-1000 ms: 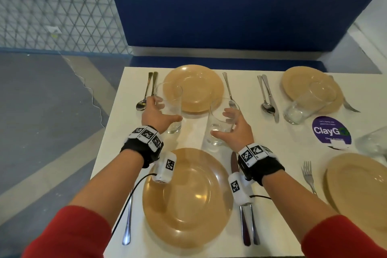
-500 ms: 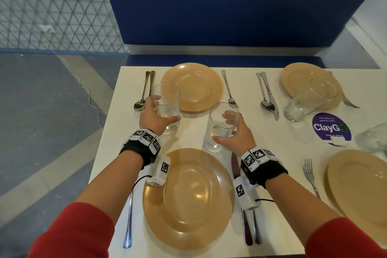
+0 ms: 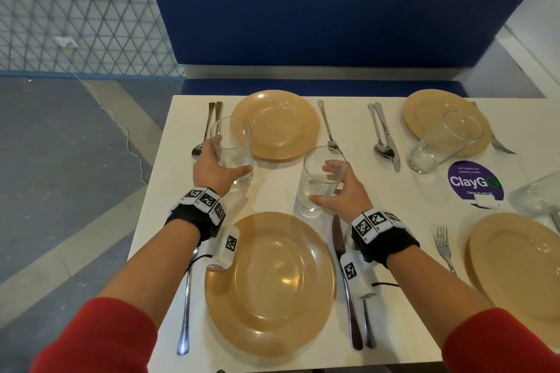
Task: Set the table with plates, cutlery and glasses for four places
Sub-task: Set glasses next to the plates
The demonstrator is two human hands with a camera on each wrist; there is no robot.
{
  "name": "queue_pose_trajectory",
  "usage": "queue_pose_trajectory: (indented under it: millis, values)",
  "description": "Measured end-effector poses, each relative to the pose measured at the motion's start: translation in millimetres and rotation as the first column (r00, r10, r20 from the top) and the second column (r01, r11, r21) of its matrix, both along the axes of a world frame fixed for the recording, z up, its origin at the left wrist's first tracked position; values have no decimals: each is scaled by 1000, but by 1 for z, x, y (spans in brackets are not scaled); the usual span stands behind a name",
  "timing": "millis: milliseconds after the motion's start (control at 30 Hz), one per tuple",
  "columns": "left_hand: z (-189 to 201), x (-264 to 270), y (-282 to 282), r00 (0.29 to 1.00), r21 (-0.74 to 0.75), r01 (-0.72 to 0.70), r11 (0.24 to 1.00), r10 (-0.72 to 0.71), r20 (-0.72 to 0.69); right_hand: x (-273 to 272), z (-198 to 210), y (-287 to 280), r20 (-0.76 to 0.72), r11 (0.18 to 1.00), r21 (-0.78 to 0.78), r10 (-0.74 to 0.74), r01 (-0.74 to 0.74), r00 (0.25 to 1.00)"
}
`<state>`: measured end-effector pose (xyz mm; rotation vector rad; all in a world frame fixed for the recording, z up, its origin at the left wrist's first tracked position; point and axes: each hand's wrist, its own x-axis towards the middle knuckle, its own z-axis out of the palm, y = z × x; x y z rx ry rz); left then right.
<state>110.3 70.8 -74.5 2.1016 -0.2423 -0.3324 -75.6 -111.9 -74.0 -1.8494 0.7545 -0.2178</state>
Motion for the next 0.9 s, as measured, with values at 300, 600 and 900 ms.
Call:
queue_pose_trajectory:
  millis: [300,600,900]
  values:
    - [-3,-3,2,998,-39,-57,998,57,14,-9,1,6,-13,1000,-4,0,0,1000]
    - [1,-2,3,998,-14,-56,998,56,20,-14,4,10,-18,1000,-2,1,-1,1000]
    - [8,-1,-1,997,30,-66,997,65,31,-15,4,10,-36,1000,-6,1,-1,999]
